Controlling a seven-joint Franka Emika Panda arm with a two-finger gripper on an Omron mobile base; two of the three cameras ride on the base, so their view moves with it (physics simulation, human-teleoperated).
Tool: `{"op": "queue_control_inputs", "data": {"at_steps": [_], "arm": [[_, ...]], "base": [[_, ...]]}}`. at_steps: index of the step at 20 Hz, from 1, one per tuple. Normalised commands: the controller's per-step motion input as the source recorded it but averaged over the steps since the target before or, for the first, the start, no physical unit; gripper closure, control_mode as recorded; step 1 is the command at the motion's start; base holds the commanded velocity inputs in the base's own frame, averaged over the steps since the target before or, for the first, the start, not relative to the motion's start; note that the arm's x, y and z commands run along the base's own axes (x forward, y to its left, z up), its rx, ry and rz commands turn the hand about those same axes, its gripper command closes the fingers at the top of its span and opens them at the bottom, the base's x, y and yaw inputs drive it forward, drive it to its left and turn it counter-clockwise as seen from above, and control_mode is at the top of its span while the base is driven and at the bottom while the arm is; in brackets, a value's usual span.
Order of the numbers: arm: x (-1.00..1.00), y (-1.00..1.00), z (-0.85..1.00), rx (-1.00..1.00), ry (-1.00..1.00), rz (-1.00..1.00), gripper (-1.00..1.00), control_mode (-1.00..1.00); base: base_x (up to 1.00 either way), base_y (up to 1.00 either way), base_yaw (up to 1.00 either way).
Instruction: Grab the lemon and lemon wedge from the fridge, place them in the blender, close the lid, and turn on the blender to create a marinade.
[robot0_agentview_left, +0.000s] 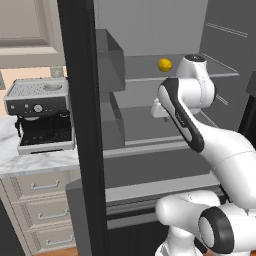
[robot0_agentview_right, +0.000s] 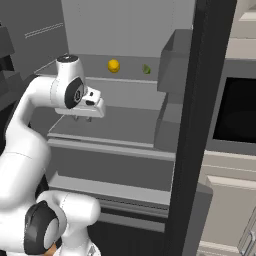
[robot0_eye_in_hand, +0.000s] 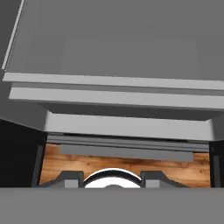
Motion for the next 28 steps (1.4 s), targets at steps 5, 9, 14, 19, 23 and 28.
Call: {"op": "queue_control_inputs", "data": {"at_steps": [5,9,14,19,23,28], "arm": [[-0.19,0.0,0.13,0.04,-0.15,0.0,-1.0,-1.0],[-0.02,-0.06,0.54,0.07,-0.35,0.0,-1.0,-1.0],[0.0,-0.24,0.47,0.03,-0.3,0.0,-1.0,-1.0],[0.01,-0.22,0.28,0.0,-0.25,-0.01,-1.0,-1.0],[0.08,-0.16,0.36,0.0,-0.26,-0.03,-1.0,-1.0],[0.17,-0.05,0.45,0.0,-0.17,-0.07,-1.0,-1.0]], "base": [[0.0,0.0,0.0],[0.0,0.0,0.0],[0.0,0.0,0.0],[0.0,0.0,0.0],[0.0,0.0,0.0],[0.0,0.0,0.0]]}}
